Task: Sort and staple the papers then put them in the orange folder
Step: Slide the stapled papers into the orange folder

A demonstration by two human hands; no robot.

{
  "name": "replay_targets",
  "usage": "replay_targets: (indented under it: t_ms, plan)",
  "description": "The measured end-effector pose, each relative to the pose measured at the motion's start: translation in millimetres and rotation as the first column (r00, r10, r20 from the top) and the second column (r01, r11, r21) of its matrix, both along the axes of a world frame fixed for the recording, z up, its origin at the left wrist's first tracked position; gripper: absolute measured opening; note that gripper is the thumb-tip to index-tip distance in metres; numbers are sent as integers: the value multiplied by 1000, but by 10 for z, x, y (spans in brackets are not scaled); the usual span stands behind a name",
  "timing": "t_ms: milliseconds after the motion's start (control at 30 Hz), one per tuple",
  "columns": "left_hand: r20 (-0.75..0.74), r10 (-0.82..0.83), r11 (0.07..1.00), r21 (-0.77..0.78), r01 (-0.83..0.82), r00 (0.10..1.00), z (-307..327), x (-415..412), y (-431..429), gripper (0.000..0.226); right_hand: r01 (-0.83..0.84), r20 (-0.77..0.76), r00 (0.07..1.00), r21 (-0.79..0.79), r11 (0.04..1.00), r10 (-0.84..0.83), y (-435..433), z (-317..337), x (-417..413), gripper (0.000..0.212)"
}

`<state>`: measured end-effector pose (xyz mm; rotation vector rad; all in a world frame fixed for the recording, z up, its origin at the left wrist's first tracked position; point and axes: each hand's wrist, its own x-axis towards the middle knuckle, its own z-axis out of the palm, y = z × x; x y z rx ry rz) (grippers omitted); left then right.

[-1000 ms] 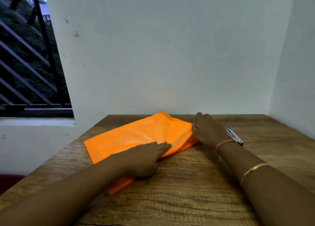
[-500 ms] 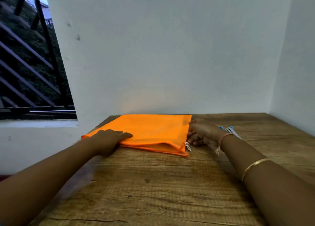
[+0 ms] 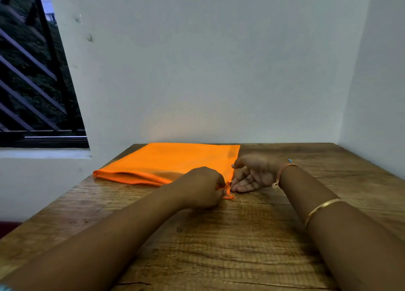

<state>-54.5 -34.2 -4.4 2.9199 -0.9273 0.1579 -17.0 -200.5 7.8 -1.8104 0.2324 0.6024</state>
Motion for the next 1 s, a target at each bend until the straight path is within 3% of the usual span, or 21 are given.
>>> replay_targets:
  t_ms: [133, 300, 400, 567, 667, 900, 1000]
  plan:
    - [35, 119, 963, -246, -106, 992, -116, -29, -17, 26, 48, 13, 999, 88, 995, -49, -32, -51, 15, 27]
    - [-83, 198, 866, -453, -214, 977, -209, 9, -87, 15, 50, 6, 999, 134, 990, -52, -57, -56, -6, 24]
    - [-204, 186, 706, -652, -275, 961, -212, 63, -79, 11, 16, -8, 1000, 163, 986, -15, -12, -57, -30, 21]
    - [-391, 25, 327, -867, -377, 920, -205, 121, -21, 8, -125, -38, 990, 205, 971, 135, 65, -104, -13, 35]
    - [-401, -51, 236, -895, -379, 915, -192, 117, -6, 6, -152, 14, 988, 188, 970, 152, 73, -142, 2, 38]
    - [-473, -93, 262, -860, -437, 876, -217, 115, 33, 7, -148, 31, 989, 138, 979, 145, 80, -68, -61, 19]
    - [-372, 57, 441, -823, -358, 926, -218, 122, 40, 11, -141, 26, 990, 99, 985, 139, 74, -51, -79, 19]
